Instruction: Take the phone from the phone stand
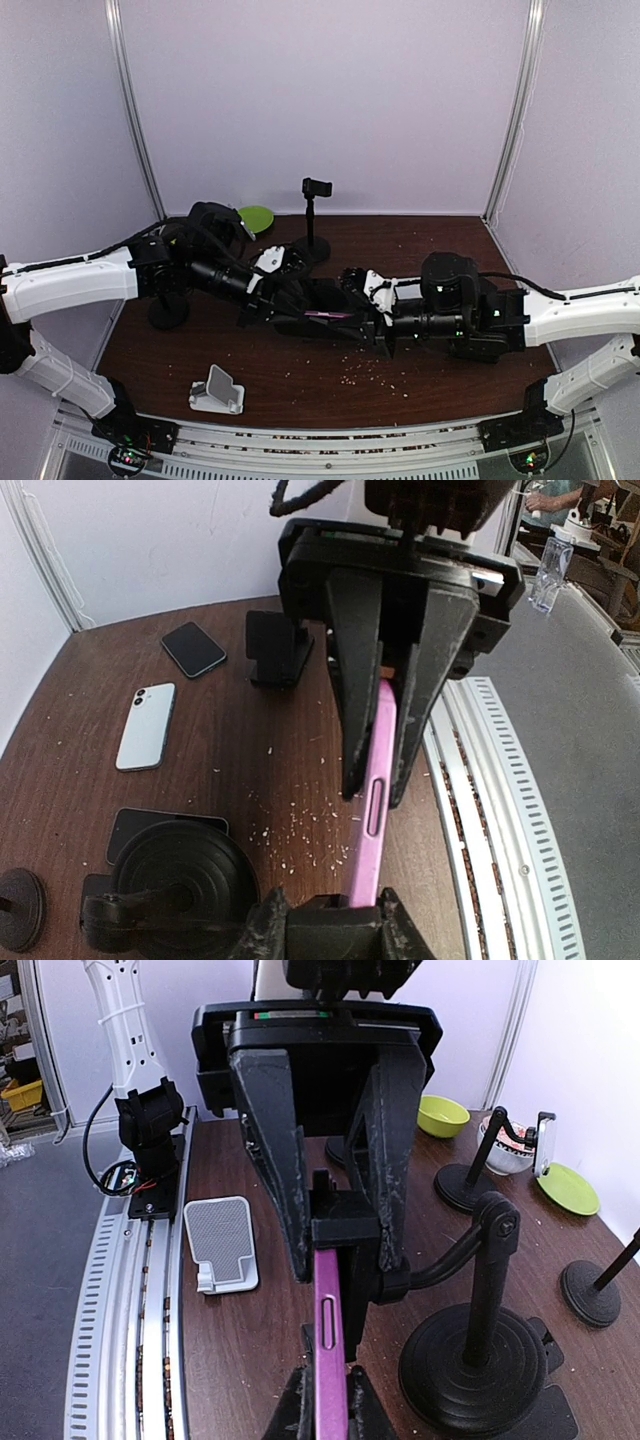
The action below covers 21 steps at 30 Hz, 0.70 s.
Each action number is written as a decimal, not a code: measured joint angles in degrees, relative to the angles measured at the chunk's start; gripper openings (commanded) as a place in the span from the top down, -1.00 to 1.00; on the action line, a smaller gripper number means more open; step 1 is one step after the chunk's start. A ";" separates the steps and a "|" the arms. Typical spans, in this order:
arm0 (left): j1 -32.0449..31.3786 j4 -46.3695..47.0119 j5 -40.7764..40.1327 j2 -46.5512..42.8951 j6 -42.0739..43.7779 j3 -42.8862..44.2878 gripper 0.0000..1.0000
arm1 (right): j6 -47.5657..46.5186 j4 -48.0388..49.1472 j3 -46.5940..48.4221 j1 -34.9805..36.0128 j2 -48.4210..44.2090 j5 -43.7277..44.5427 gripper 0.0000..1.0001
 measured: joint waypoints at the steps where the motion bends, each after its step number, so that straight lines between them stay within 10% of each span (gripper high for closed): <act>1: -0.04 0.07 0.00 0.00 0.00 0.00 1.00 | -0.11 -0.07 -0.07 -0.07 -0.13 -0.07 1.00; 21: -1.81 4.09 -0.28 1.05 0.02 0.85 1.00 | -2.19 -0.37 -2.99 -1.95 -5.77 -2.08 1.00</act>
